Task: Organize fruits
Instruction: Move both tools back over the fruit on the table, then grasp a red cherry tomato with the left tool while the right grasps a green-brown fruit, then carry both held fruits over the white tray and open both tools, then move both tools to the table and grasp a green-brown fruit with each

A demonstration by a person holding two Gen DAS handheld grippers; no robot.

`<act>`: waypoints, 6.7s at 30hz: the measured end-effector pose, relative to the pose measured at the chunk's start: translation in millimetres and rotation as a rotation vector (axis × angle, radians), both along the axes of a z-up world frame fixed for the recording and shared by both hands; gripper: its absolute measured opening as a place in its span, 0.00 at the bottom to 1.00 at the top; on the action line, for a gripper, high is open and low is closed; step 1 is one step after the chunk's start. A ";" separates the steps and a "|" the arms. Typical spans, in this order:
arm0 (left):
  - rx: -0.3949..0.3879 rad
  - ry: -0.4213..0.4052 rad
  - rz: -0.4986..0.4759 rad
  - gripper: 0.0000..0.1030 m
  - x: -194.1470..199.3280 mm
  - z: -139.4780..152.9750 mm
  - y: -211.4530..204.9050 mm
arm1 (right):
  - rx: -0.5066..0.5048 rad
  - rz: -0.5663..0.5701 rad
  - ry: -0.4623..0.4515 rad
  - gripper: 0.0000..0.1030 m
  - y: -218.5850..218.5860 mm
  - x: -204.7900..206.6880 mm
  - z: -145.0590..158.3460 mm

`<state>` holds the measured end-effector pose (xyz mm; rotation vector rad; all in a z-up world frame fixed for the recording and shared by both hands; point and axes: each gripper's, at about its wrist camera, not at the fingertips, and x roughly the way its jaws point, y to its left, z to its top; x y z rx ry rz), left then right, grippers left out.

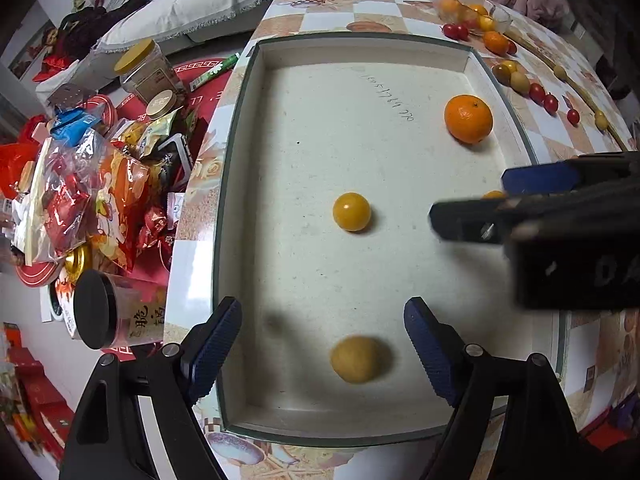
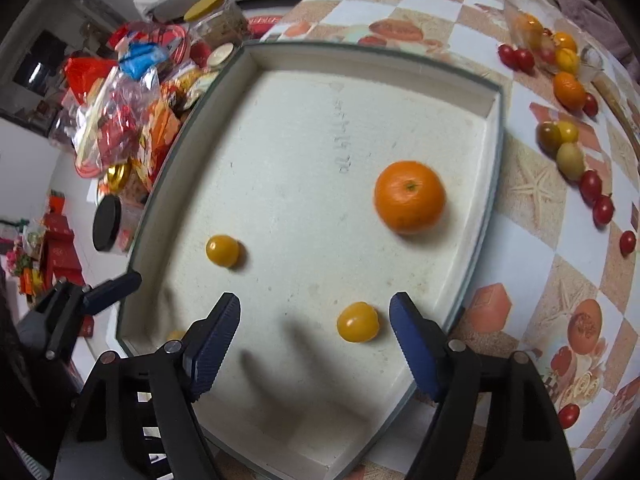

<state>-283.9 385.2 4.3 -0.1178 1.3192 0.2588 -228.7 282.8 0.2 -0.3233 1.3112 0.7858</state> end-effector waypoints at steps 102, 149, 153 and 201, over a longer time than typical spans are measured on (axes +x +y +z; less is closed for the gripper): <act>-0.039 -0.175 -0.533 0.19 235.1 -10.2 -252.5 | 0.108 -0.647 0.007 0.26 -313.2 128.6 12.3; 0.017 -0.108 0.062 0.19 107.8 3.3 32.3 | 0.108 -0.153 -0.012 0.27 -0.5 93.1 28.9; 0.015 -0.087 0.053 0.19 107.6 -3.7 36.5 | 0.056 -0.134 -0.018 0.27 20.3 101.2 13.1; -0.048 -0.126 -0.436 0.71 97.6 44.0 -155.3 | -0.062 -0.568 -0.037 0.88 -263.4 34.4 10.8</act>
